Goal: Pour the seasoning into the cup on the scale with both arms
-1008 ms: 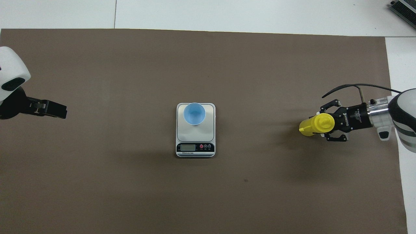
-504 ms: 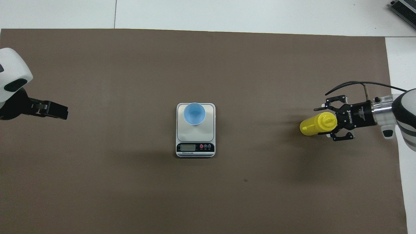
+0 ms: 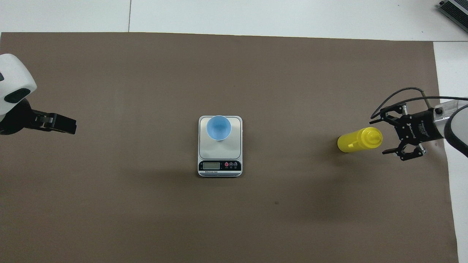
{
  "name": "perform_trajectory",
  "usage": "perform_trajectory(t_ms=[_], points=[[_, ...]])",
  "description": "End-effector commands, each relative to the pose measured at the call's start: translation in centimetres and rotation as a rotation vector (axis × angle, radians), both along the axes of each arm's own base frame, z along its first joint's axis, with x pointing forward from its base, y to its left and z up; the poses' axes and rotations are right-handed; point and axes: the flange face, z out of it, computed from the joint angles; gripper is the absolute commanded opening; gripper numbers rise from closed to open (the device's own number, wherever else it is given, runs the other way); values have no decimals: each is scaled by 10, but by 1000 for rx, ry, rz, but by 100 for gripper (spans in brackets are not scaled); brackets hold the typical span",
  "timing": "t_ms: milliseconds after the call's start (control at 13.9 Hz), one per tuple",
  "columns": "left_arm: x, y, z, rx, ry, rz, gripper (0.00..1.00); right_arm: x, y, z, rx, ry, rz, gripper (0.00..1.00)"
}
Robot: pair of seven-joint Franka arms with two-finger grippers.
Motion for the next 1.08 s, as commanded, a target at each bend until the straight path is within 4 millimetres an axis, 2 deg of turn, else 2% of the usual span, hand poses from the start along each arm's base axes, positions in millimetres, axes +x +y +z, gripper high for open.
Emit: perform_trajectory(t_ms=[0,288,360,576,648,720,864,1008], points=[[-5,4,4,17,-16,-11,100,-10,-1,29,-70,-77,140,100],[-5,3,4,17,-18,-12,100,-25,3,84,-193,-188,309,100],[-5,3,4,17,-18,-12,100,-27,7,90,-199,-209,359,100],[-5,3,4,17,-18,-12,100,-28,38,104,-184,-285,658,100],[-4,3,4,17,-19,-12,100,-30,48,113,-195,-303,682,100],[-5,3,4,17,-18,-12,100,-30,68,118,-217,-304,734,100],[-5,3,3,17,-16,-12,100,-30,93,132,-316,-264,848,100],[-5,2,3,17,-18,-12,100,-31,119,146,-325,-253,906,100]])
